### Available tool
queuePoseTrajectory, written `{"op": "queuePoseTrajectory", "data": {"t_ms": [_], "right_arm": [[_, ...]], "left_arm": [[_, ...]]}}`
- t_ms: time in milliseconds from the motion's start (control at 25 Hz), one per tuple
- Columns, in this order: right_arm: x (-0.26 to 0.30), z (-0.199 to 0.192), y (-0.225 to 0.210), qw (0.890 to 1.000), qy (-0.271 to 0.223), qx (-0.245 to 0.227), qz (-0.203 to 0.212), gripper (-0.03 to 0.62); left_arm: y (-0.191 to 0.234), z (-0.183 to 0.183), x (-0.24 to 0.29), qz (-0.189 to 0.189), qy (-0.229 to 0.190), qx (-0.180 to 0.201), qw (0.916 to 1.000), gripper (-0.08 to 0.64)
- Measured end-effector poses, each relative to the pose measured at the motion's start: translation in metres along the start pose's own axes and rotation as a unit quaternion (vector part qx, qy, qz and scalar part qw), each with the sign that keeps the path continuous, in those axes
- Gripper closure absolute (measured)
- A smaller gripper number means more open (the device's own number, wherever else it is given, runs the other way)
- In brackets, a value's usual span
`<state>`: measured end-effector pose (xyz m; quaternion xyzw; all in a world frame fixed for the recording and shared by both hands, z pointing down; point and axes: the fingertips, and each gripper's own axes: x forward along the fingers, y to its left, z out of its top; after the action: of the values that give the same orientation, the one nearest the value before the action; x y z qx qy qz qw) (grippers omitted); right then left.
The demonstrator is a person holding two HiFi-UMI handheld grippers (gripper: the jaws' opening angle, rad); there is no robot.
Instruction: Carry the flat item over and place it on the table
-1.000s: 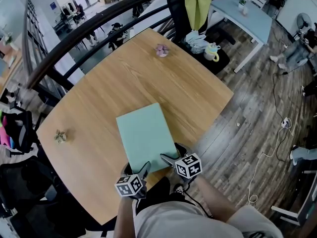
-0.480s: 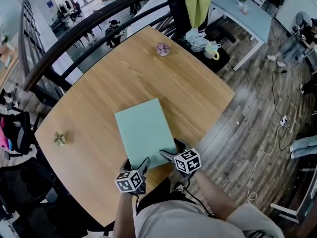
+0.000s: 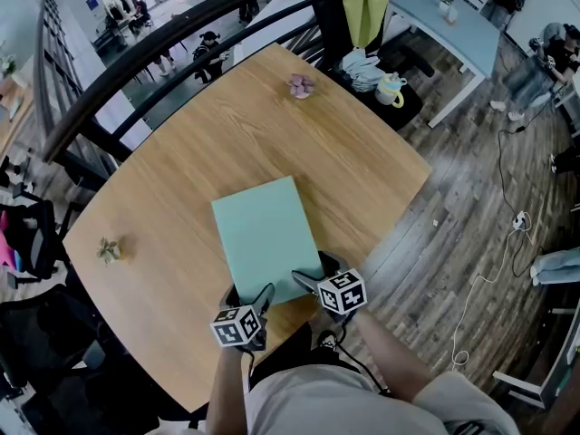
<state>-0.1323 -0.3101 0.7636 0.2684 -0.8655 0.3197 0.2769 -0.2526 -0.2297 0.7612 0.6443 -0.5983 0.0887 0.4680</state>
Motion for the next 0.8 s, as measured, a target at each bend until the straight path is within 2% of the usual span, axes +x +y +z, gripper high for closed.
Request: {"op": "queuePoseTrajectory", "data": {"t_ms": [360,600,800], "right_arm": [[0.0016,0.0025,-0.0025,1.000,-0.005,-0.008,0.000,0.181],[0.0017,0.0012,-0.0027,1.000,-0.011,-0.006,0.005,0.179],[0.0014,0.0051,-0.0034,1.000,-0.012,-0.004,0.006,0.179]], "left_arm": [[0.0013,-0.0013,0.0044,0.004,0.003,0.007,1.0000,0.095],[0.0048,-0.0047,0.0058,0.015,0.014,0.027,0.9994,0.097],[0.0043,-0.0011,0.0063,0.015,0.011,0.024,0.9996,0.097]]}}
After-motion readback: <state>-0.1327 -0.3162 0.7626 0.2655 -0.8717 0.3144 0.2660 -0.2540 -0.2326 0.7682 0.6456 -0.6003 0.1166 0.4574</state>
